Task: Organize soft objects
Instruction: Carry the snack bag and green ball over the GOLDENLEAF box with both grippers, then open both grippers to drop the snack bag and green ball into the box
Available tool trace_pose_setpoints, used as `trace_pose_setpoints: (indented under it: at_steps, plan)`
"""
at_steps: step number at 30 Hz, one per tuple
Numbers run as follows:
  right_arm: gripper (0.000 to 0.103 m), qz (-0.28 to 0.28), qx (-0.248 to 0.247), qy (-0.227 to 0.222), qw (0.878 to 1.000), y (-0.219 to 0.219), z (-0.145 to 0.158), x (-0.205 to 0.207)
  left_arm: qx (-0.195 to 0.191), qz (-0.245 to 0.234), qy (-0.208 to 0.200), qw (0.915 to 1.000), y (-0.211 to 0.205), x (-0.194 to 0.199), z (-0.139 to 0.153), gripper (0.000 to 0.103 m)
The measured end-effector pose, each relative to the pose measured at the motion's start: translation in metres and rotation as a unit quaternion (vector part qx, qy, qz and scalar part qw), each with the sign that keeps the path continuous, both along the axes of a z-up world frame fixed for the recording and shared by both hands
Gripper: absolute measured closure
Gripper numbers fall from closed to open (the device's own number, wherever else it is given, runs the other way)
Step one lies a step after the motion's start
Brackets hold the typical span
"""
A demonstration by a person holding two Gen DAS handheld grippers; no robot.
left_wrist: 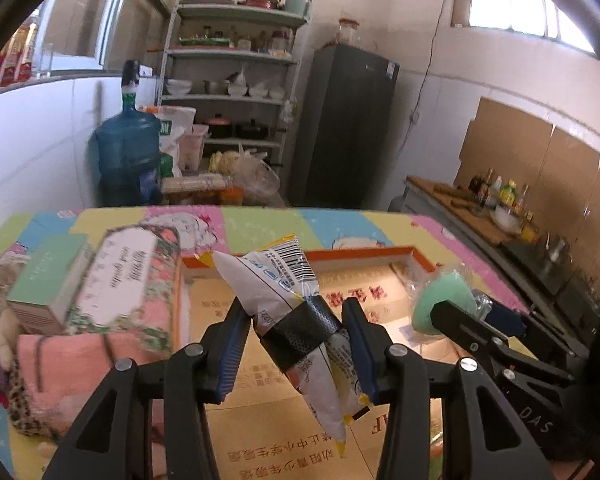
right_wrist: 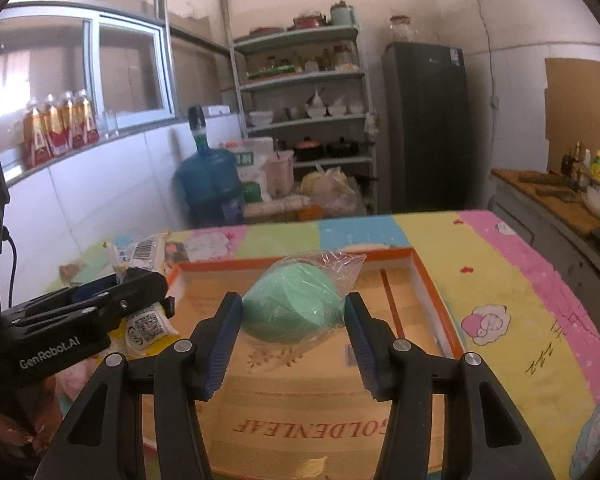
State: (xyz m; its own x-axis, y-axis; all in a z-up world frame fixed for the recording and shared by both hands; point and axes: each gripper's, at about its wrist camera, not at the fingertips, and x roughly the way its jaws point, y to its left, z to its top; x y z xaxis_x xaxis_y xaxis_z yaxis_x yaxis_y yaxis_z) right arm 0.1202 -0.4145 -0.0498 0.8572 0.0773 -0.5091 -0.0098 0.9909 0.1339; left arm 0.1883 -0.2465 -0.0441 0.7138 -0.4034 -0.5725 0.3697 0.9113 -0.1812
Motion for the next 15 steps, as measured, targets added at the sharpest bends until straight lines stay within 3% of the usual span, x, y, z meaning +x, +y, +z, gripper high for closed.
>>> trace_pose_setpoints:
  at_steps: [15]
  plan:
    - [0.048, -0.008, 0.002, 0.061, 0.998, -0.019, -0.03, 0.028, 0.022, -0.017, 0.057, 0.998, -0.024, 0.02, -0.033, 0.055]
